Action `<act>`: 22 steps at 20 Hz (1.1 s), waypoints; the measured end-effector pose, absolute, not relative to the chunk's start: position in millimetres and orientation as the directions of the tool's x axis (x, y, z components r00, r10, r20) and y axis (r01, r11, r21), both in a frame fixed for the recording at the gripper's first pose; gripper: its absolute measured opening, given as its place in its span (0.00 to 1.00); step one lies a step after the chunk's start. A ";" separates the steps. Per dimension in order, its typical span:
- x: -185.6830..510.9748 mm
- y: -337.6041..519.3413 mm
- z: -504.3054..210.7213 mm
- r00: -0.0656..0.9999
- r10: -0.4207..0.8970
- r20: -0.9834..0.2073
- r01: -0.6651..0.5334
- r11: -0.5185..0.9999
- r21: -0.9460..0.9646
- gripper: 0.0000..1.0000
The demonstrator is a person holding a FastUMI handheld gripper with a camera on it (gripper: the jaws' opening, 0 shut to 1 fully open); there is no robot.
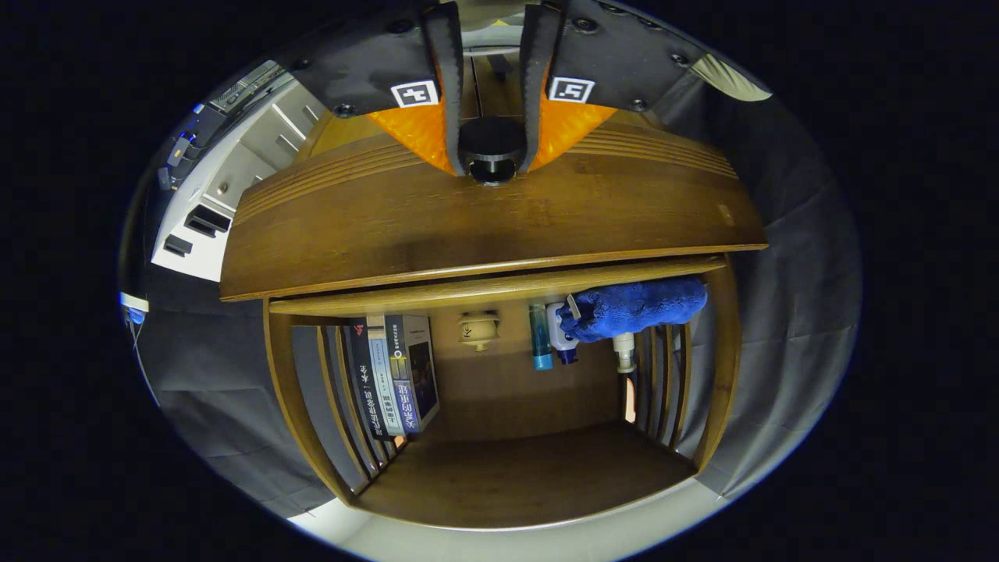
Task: Pull open the drawer, take out the items inside it, and place them on the countertop above the cabinet.
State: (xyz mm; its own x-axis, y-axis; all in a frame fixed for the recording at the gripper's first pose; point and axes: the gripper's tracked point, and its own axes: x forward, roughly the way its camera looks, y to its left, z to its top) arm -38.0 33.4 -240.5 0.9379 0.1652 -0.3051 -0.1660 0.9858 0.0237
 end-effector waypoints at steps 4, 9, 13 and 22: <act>-58.9 31.1 -238.5 0.937 0.165 -0.308 -0.168 0.986 0.016 0.38; -90.7 26.5 -239.4 0.938 0.160 -0.306 -0.161 0.987 0.021 0.38; -106.6 24.3 -239.7 0.938 0.153 -0.311 -0.155 0.988 0.016 0.30; -143.5 20.9 -242.5 0.934 0.136 -0.330 -0.140 0.990 0.012 0.30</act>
State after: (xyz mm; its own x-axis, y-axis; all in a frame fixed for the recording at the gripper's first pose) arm -143.5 20.9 -242.5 0.9340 0.1361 -0.3302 -0.1401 0.9901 0.0118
